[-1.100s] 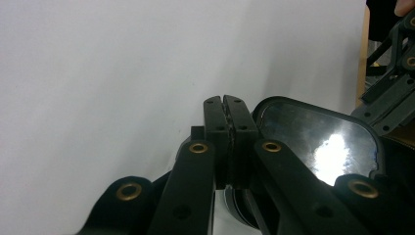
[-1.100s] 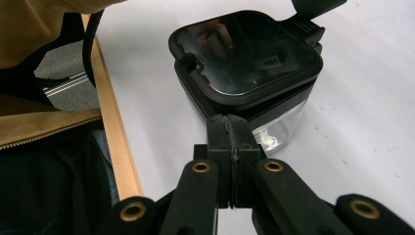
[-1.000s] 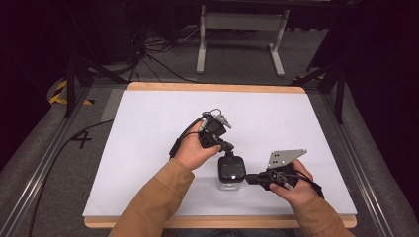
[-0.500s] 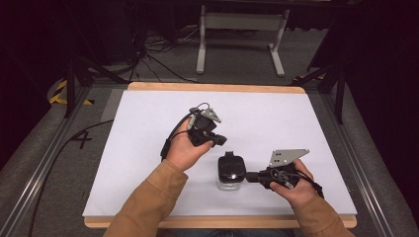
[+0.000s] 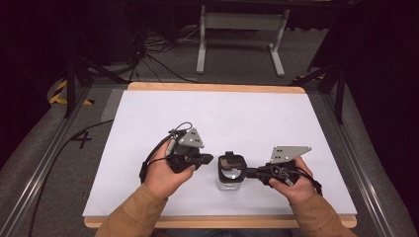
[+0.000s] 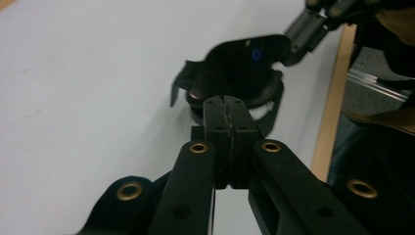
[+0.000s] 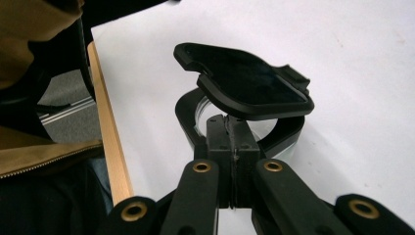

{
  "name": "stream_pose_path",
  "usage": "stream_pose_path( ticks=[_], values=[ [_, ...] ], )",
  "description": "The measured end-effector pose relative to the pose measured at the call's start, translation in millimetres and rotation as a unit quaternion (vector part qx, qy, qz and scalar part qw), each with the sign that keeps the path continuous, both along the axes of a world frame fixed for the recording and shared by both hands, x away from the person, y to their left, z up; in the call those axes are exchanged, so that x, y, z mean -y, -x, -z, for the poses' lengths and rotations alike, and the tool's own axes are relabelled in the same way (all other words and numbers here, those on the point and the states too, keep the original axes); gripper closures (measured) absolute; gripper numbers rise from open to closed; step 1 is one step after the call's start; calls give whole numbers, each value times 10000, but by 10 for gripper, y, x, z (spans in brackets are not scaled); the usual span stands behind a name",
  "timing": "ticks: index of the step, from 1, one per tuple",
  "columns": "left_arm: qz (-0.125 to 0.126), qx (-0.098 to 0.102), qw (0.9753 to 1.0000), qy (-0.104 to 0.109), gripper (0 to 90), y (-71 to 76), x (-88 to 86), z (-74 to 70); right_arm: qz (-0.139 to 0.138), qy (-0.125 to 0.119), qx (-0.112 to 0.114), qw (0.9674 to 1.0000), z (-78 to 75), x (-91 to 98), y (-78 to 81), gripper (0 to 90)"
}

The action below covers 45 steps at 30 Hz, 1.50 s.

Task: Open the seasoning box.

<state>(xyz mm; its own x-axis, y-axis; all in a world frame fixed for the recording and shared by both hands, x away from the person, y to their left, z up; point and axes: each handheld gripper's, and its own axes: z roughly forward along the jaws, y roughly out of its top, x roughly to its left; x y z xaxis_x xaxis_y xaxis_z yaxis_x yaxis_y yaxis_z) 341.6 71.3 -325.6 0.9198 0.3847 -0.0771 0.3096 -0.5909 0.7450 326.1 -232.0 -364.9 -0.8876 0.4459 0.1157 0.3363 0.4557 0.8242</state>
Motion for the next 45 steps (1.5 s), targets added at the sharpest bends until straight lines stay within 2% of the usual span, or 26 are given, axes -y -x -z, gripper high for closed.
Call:
stream_pose_path(
  ticks=[5,10,15,22,26,30,32,35,41,45],
  values=[
    [178,-108,9997,89,899,104,94,107,124,-150,79,9998,-35,1,-5,900],
    [306,-190,9993,116,899,132,273,269,235,-301,185,9991,-71,5,-13,900],
    [281,-240,9989,303,899,110,361,374,299,-375,200,9986,-86,3,-19,900],
    [107,-231,9991,346,899,91,419,513,363,-458,283,9979,-102,1,-29,900],
    [60,-259,9989,374,900,99,414,522,376,-476,319,9976,-106,-19,-40,900],
    [15,-129,9993,350,900,134,421,528,426,-520,398,9969,-120,-46,-66,900],
    [-1,-106,9993,354,900,141,428,529,459,-547,463,9964,-126,-48,-94,900],
    [3,-139,9993,351,900,133,426,528,509,-609,469,9957,-139,-53,-135,900],
    [-25,-49,9994,340,900,155,440,533,557,-726,464,9947,-152,-48,-242,900],
    [-11,-91,9992,384,900,138,436,538,640,-763,515,9937,-155,-50,-316,900]
  ],
)
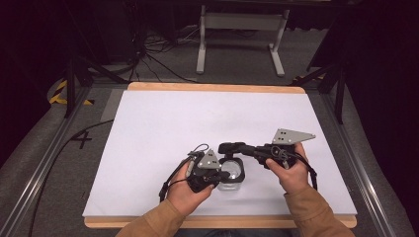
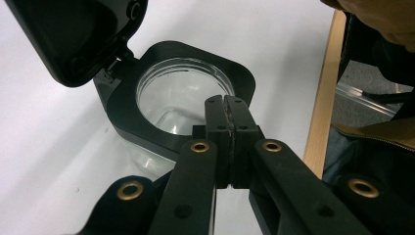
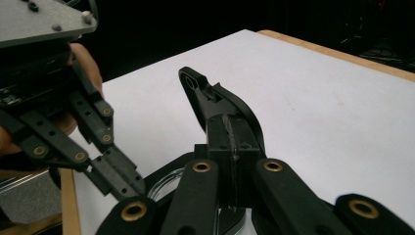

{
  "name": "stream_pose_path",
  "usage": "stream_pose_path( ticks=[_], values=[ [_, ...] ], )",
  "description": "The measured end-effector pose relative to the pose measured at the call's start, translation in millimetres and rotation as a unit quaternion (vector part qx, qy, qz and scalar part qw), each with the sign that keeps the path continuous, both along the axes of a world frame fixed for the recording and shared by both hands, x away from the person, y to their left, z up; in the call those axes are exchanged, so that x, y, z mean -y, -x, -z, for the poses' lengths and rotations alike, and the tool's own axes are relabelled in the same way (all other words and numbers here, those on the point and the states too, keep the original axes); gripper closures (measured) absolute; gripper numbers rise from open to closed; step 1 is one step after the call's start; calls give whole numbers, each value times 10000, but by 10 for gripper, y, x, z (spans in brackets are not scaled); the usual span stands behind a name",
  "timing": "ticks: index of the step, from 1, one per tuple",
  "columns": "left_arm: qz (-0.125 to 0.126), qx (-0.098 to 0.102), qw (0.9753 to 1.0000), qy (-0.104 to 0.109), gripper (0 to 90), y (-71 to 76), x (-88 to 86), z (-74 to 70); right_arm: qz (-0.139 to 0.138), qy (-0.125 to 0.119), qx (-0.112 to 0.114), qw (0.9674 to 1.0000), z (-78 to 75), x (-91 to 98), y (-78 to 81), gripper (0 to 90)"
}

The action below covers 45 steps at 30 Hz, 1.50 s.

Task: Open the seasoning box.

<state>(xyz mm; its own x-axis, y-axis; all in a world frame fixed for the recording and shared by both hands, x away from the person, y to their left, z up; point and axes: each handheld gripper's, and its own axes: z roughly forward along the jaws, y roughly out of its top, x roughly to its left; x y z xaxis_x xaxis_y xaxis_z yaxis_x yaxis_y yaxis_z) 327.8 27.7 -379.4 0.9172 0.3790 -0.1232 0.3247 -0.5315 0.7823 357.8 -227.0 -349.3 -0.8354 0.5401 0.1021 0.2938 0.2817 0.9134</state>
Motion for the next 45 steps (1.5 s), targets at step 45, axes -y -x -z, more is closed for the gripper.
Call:
stream_pose_path(
  ticks=[45],
  values=[
    [111,-15,9992,391,838,1,-146,-75,142,16,-37,9999,11,68,-119,897]
  ],
)
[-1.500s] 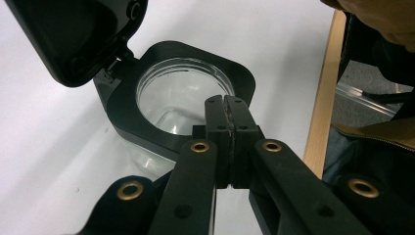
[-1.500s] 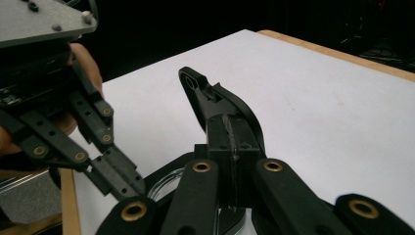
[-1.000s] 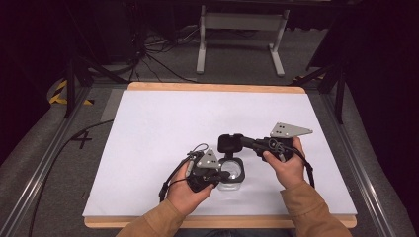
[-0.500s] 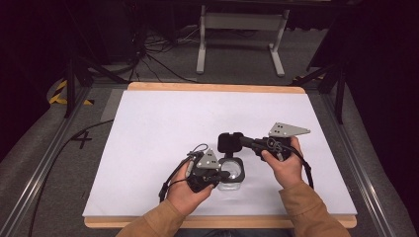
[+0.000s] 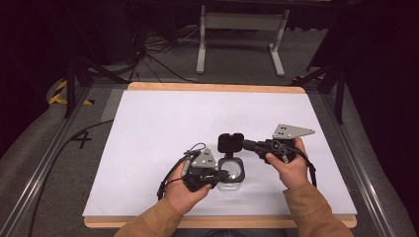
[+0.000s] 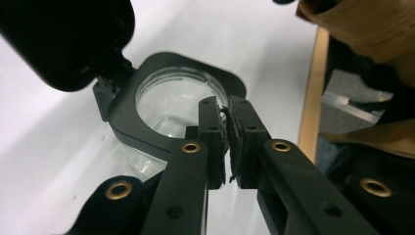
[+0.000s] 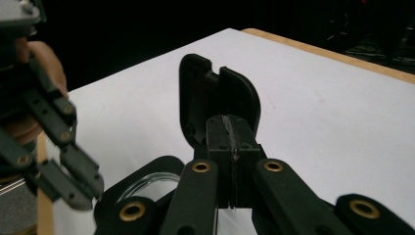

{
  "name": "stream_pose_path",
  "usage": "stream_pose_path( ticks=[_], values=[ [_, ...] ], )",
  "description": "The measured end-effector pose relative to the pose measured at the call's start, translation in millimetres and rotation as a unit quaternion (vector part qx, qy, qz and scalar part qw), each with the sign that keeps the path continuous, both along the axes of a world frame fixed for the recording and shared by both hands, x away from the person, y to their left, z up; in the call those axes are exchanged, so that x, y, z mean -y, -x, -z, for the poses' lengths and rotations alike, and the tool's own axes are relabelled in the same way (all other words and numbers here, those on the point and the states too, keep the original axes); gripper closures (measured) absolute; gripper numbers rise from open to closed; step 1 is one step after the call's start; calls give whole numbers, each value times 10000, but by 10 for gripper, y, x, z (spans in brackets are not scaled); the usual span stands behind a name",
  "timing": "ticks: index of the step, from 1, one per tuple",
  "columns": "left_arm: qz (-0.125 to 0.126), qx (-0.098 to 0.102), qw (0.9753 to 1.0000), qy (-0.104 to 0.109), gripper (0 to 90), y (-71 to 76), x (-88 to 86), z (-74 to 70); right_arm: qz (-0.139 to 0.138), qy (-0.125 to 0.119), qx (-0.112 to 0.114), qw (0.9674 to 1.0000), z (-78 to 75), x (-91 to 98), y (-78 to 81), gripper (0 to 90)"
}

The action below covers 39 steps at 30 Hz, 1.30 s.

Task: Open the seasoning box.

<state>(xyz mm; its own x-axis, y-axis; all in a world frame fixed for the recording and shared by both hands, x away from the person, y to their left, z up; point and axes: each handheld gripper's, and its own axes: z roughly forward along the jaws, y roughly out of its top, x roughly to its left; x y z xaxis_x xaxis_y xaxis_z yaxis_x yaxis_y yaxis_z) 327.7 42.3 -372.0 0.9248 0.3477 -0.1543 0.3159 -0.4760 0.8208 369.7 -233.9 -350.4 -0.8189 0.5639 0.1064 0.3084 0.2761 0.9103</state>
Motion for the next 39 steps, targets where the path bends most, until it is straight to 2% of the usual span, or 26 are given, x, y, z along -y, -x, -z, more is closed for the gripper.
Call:
stream_pose_path(
  ticks=[2,4,6,9,13,15,17,18,19,20,22,26,29,33,36,39],
  values=[
    [-70,61,9999,70,827,-1,-91,-73,-6,1,39,10000,-40,44,28,881],
    [-134,90,9998,136,802,-11,-185,-142,10,69,93,9999,-86,97,56,807],
    [-207,151,9996,96,778,-30,-265,-192,52,120,145,9998,-120,146,85,760],
    [-277,121,9995,70,739,-69,-395,-242,106,218,192,9995,-168,246,125,688],
    [-479,126,9987,-110,697,-160,-584,-270,163,334,107,9993,-195,386,144,584],
    [-602,140,9980,-122,680,-198,-680,-273,208,405,34,9990,-196,469,142,559],
    [-681,24,9976,-156,649,-256,-797,-271,307,437,-19,9986,-195,575,128,522],
    [-715,-21,9973,-185,627,-284,-841,-259,332,453,-116,9984,-187,622,112,506],
    [-766,-35,9966,-290,608,-313,-881,-242,346,484,-198,9980,-174,667,95,503],
    [-766,-35,9966,-290,588,-313,-881,-242,346,484,-198,9980,-174,667,95,503],
    [-874,-51,9951,-469,562,-404,-977,-155,485,528,-262,9971,-135,762,59,478],
    [-1103,-159,9922,-557,506,-536,-1122,-7,718,668,-381,9945,-38,885,-14,447],
    [-1256,-256,9898,-619,470,-618,-1208,99,959,836,-483,9907,74,969,-88,433],
    [-1341,-417,9869,-795,428,-729,-1287,276,1279,1127,-683,9830,229,1064,-175,425],
    [-1384,-431,9854,-891,419,-780,-1326,370,1406,1195,-788,9797,319,1107,-218,419],
    [-1495,-513,9836,-871,399,-814,-1348,456,1472,1264,-903,9768,415,1130,-261,410]
  ],
)
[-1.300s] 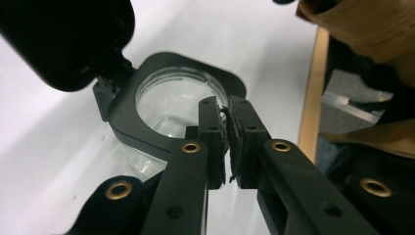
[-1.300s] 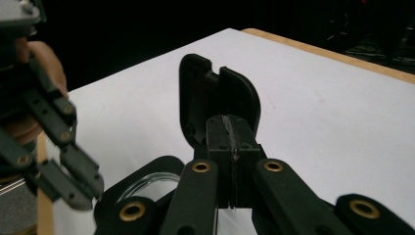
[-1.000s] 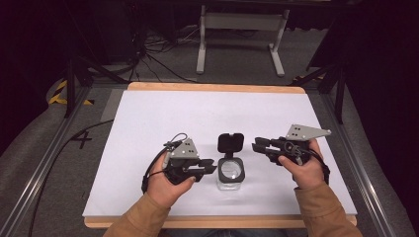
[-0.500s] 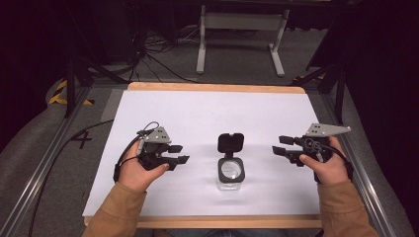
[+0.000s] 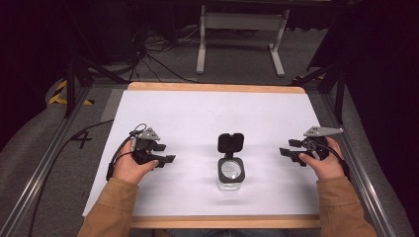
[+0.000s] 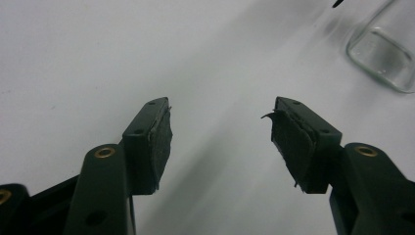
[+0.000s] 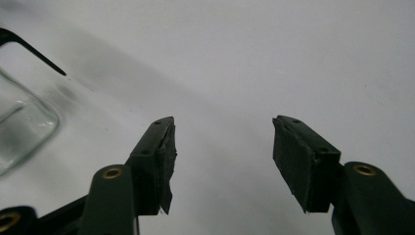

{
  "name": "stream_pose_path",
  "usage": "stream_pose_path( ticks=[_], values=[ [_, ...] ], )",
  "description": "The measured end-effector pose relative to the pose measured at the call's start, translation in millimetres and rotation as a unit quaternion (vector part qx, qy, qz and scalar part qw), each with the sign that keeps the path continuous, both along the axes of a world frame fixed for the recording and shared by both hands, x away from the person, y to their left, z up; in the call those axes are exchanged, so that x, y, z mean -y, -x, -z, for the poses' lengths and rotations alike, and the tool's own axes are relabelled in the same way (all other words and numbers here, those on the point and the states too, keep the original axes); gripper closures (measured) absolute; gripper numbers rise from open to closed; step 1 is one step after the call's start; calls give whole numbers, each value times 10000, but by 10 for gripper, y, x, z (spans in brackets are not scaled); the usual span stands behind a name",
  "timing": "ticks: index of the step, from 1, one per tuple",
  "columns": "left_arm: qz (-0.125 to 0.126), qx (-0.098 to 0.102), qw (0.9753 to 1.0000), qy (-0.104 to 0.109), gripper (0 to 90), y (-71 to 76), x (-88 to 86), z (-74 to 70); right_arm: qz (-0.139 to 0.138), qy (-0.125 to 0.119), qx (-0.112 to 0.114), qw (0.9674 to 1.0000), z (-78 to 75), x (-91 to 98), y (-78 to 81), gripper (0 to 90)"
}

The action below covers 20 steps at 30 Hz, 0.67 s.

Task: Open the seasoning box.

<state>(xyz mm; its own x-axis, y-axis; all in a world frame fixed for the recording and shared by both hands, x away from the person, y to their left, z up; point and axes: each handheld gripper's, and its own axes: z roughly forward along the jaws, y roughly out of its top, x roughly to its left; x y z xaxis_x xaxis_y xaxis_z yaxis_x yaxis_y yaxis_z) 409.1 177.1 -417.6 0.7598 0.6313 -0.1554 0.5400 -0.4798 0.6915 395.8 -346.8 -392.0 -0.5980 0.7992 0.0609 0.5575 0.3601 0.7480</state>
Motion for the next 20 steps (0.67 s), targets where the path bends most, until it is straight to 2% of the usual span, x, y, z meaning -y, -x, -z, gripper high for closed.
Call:
stream_pose_path(
  ticks=[4,8,9,11,14,15,17,20],
  values=[
    [-208,-60,9998,31,369,-8,-18,82,101,134,-154,9997,154,11,-58,410],
    [-380,51,9992,-127,335,-14,-3,136,184,293,-71,9994,323,23,-120,413],
    [-421,19,9991,-95,322,-12,6,150,206,294,-53,9993,357,20,-130,412],
    [-531,84,9986,4,312,-11,23,183,201,281,-58,9994,409,9,-145,412],
    [-676,33,9971,336,280,-9,32,223,226,292,-36,9993,468,-10,-159,410],
    [-677,13,9972,318,267,-9,33,229,226,294,-26,9993,473,-15,-158,404],
    [-633,101,9979,109,248,-12,35,236,226,262,-43,9994,471,-17,-156,404],
    [-596,178,9981,4,238,-12,45,242,245,280,28,9993,460,-13,-154,403]
  ],
)
